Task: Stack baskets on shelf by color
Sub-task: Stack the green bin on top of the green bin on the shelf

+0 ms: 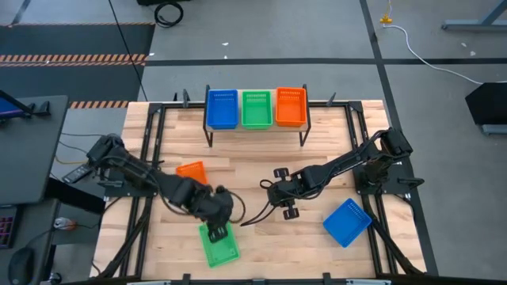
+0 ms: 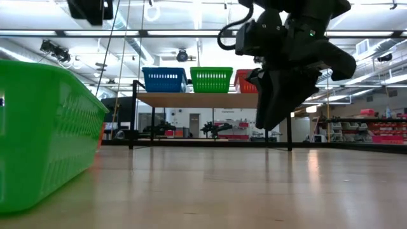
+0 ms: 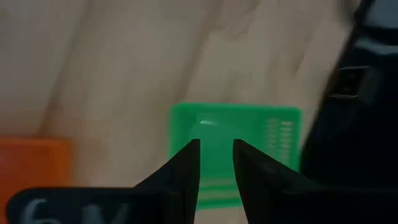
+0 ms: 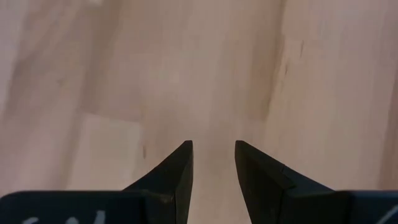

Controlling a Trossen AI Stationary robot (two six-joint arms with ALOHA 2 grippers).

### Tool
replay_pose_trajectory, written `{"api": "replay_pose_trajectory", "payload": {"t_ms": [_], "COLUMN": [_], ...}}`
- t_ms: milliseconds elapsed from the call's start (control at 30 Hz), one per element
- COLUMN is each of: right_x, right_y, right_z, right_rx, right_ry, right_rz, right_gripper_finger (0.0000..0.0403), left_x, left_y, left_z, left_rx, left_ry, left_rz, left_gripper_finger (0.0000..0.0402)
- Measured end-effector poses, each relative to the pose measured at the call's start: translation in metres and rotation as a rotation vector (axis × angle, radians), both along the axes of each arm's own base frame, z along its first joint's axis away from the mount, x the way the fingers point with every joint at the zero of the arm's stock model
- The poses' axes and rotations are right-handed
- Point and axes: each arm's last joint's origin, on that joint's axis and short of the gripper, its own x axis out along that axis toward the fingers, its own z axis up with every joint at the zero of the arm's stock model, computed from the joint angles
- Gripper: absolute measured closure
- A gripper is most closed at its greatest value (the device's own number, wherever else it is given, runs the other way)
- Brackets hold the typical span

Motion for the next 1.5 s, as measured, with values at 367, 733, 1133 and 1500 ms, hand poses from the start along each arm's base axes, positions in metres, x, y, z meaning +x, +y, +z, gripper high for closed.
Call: {"api": "replay_pose_trajectory", "payload": {"t_ms": [367,733,1133,1500], "right_x": [-0.003,-0.006,-0.018,-0.023], "right_y": [-0.006,-0.006,-0.013,-0.002], "right_z": [-0.001,-0.003,-0.005,-0.005], "right_rx": [-0.018,-0.019,-0.199,-0.194], "right_ry": [0.033,0.065,0.123,0.126], "right_rz": [-0.065,-0.091,-0.257,-0.254], "right_gripper_finger": [0.0277,0.0277,0.0277,0.0277], "left_x": [-0.005,0.012,0.007,0.008], "left_y": [-0.048,-0.096,-0.123,-0.123], "left_z": [-0.022,-0.042,-0.083,-0.095], "left_rx": [-0.014,-0.2,-0.136,-0.068], "left_ry": [0.008,-0.124,-0.043,-0.024], "left_rz": [-0.014,-0.094,-0.124,-0.11], "left_gripper_finger": [0.0305,0.0317,0.0265,0.0206]}}
